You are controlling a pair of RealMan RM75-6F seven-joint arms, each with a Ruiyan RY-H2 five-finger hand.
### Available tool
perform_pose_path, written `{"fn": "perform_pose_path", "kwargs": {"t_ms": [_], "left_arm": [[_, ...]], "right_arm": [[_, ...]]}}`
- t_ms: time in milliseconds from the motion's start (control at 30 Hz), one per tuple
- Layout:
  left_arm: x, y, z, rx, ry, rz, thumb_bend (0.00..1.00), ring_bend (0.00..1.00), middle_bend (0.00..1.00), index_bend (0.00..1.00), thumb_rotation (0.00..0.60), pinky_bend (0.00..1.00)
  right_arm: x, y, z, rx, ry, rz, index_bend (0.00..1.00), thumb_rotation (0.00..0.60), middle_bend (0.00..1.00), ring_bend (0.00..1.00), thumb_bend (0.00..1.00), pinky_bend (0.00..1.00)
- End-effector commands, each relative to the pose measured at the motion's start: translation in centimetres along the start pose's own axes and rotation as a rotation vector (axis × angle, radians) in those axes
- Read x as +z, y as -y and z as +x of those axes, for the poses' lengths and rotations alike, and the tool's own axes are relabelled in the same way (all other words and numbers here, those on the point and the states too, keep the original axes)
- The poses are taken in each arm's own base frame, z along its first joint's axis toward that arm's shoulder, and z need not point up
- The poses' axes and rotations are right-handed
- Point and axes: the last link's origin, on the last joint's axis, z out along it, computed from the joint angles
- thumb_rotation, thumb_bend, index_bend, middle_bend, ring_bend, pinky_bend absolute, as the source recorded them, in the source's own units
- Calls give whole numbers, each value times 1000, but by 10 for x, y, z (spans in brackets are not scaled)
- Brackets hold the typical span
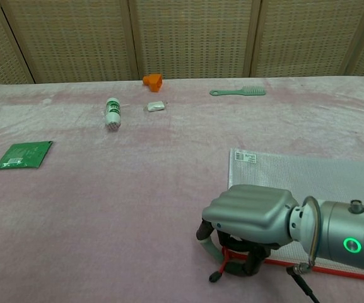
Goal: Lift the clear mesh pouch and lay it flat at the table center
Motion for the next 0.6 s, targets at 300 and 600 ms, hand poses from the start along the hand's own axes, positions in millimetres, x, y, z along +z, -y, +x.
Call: {"fn": "perform_pose_path", "kwargs": {"t_ms": [300, 600], "left_arm": [[0, 0, 0, -2, 1, -1, 0, 0, 0, 0, 600, 0], [-1, 0, 2, -15, 4, -5, 0, 0, 0, 0, 600, 0]], "right_arm": [[-5, 6, 15, 87, -49, 17, 763, 600, 976, 916, 825, 1000], [-21, 12, 59, 267, -115, 40, 771, 600, 976, 916, 843, 1000]]}}
